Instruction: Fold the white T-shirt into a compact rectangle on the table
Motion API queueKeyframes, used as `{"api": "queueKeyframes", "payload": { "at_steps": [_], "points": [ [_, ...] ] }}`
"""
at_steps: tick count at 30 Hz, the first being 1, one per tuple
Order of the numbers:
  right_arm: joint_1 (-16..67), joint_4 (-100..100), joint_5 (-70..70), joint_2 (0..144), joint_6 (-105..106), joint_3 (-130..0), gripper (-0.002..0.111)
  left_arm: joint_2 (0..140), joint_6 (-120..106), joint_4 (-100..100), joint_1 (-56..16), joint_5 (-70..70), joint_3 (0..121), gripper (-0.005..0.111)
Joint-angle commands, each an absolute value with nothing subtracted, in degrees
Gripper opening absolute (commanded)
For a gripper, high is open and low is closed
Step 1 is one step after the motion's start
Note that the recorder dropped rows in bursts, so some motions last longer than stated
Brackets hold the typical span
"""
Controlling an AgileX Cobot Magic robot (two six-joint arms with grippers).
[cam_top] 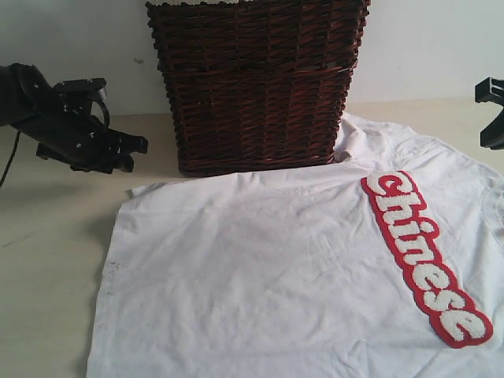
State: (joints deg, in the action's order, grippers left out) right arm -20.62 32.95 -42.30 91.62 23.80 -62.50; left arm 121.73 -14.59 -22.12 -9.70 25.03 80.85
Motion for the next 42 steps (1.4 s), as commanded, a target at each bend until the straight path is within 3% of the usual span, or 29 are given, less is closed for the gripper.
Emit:
{"api": "queueKeyframes", "payload": {
  "at_steps": [1, 7, 12, 14, 16, 20, 35, 42],
  "points": [
    [-20.63, 33.15, -42.16, 91.12, 24.44, -62.68, 0.011, 124.33, -17.19, -23.29, -10.12, 31.73, 83.15, 0.037],
    [-20.63, 33.54, -42.28, 91.12, 24.44, -62.68, 0.011, 124.48, -18.04, -26.51, -10.6, 32.92, 83.32, 0.008],
    [-20.63, 34.94, -42.51, 91.12, 25.85, -62.68, 0.011, 125.76, -16.18, -26.51, -10.47, 33.41, 83.32, 0.028],
    [-20.63, 35.26, -42.75, 91.12, 25.9, -62.68, 0.011, 126.52, -16.65, -26.13, -10.47, 33.61, 83.32, 0.032],
    [-20.63, 35.26, -43.13, 91.12, 26.0, -62.68, 0.011, 127.31, -16.65, -25.38, -10.47, 34.0, 83.32, 0.027],
    [-20.63, 35.74, -43.39, 91.12, 26.68, -62.68, 0.011, 127.7, -14.07, -20.26, -9.89, 33.37, 83.32, 0.0],
    [-20.63, 36.11, -43.15, 91.12, 27.45, -62.68, 0.011, 127.15, -7.24, -14.97, -8.03, 33.35, 89.64, 0.0],
    [-20.63, 36.2, -43.55, 91.12, 27.45, -62.68, 0.011, 126.46, -34.31, -40.77, -8.29, 48.5, 90.7, 0.0]
  ]
}}
